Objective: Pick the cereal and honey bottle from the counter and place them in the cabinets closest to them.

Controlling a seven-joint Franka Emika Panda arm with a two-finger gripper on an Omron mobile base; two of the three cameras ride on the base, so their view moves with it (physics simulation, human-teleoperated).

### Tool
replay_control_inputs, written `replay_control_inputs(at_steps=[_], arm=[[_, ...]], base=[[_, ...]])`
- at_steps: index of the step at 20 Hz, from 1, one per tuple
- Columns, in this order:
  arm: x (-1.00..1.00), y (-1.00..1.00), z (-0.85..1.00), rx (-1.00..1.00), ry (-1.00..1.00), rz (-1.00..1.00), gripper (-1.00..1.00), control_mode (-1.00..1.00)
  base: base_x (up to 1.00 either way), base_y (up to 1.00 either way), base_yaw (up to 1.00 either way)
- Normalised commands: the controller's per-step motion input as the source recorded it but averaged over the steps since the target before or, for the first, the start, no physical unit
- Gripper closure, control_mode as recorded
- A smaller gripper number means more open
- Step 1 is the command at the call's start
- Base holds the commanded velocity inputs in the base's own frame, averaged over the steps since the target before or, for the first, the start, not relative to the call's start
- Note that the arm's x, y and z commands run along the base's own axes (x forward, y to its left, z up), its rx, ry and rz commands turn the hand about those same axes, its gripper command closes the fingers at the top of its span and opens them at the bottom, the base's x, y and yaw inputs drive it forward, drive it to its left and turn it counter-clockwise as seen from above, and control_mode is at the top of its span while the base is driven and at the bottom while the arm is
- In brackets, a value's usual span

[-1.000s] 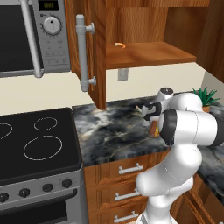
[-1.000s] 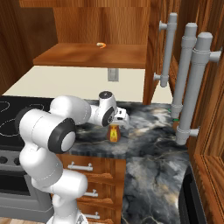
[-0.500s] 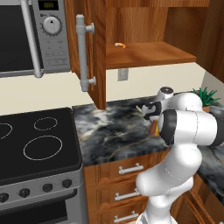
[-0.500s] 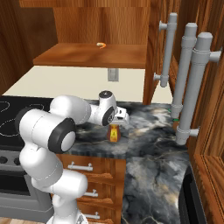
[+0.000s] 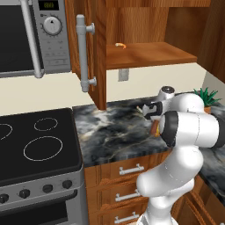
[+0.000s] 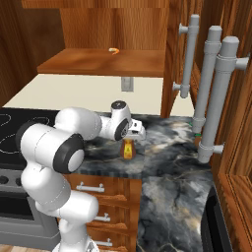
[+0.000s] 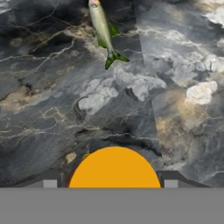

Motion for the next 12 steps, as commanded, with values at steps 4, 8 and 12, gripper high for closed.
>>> replay_control_inputs(at_steps=[4,8,12], arm=[[-0.01,0.00,0.36,0.00,0.00,0.00,1.00,-1.00],[-0.09,0.00,0.39,0.00,0.01,-0.01,1.00,-1.00],[-0.13,0.00,0.40,0.00,0.03,-0.02,1.00,-1.00]], base=[[0.00,0.00,0.00],[0.00,0.00,0.00],[0.00,0.00,0.00]])
